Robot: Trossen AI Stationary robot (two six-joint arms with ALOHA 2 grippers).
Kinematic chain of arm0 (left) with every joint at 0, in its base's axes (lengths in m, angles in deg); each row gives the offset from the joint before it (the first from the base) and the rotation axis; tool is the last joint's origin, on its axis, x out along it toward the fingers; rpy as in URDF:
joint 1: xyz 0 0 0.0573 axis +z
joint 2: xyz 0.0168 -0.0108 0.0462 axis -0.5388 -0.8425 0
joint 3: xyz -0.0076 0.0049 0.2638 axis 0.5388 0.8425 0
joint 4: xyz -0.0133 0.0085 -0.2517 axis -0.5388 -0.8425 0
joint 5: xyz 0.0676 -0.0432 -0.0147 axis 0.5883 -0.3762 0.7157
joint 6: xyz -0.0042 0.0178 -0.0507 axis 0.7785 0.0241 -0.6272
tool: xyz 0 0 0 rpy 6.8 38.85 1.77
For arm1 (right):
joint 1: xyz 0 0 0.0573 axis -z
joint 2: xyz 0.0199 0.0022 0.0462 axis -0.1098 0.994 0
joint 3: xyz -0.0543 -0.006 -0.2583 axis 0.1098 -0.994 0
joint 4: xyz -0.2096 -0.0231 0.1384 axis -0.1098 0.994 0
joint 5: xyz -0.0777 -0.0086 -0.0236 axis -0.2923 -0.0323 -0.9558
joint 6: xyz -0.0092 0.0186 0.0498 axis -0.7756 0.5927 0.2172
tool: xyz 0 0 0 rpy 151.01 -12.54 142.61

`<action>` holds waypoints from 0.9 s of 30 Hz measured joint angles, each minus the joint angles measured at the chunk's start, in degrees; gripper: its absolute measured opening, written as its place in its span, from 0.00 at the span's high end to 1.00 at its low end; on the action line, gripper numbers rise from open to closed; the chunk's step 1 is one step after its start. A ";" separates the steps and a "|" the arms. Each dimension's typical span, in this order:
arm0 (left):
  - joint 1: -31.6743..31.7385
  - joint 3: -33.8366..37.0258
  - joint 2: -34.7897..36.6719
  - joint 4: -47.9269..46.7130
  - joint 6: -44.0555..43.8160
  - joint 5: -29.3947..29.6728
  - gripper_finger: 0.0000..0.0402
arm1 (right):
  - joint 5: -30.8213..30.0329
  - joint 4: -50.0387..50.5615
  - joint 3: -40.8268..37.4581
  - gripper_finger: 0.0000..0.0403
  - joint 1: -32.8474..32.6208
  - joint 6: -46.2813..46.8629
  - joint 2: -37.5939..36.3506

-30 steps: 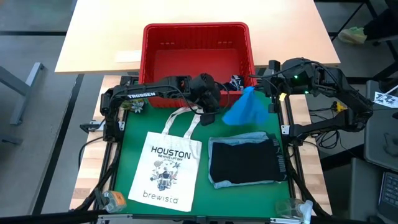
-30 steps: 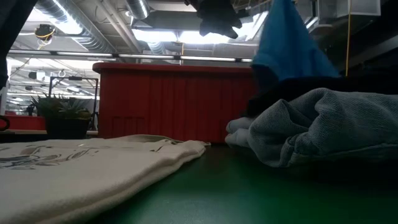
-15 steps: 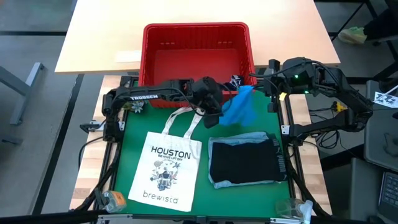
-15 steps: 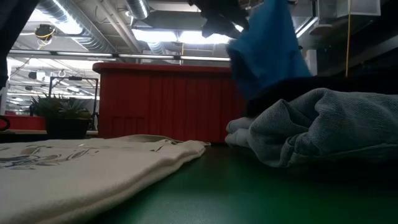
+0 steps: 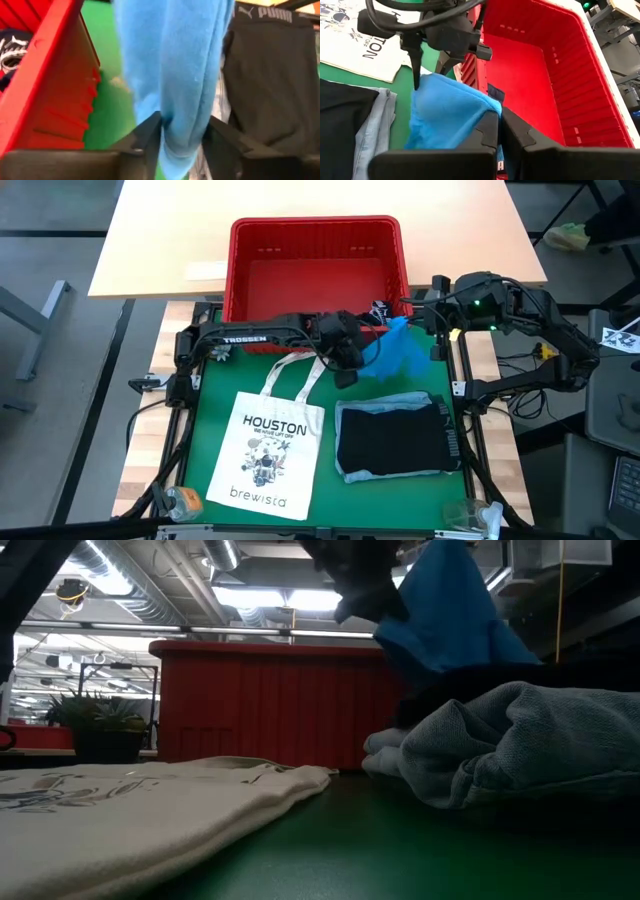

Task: Fold Laundry from Bin
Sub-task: Fold the blue short

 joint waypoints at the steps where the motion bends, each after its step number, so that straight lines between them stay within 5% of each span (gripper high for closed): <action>1: 0.14 0.00 -0.02 -0.28 0.02 -0.02 0.73 | 0.03 0.00 0.00 0.98 0.00 0.00 0.00; 7: 1.57 0.00 1.78 -2.52 -0.02 -0.15 0.97 | 0.07 0.04 0.00 0.98 0.00 0.00 -0.02; 20: 1.96 0.00 12.69 -20.46 -0.17 -3.31 0.98 | 12.12 0.33 0.00 0.98 -0.04 0.04 0.43; 27: -0.34 0.00 16.55 -21.32 -0.75 -6.36 0.98 | 21.06 0.81 0.00 0.98 -0.04 3.52 0.63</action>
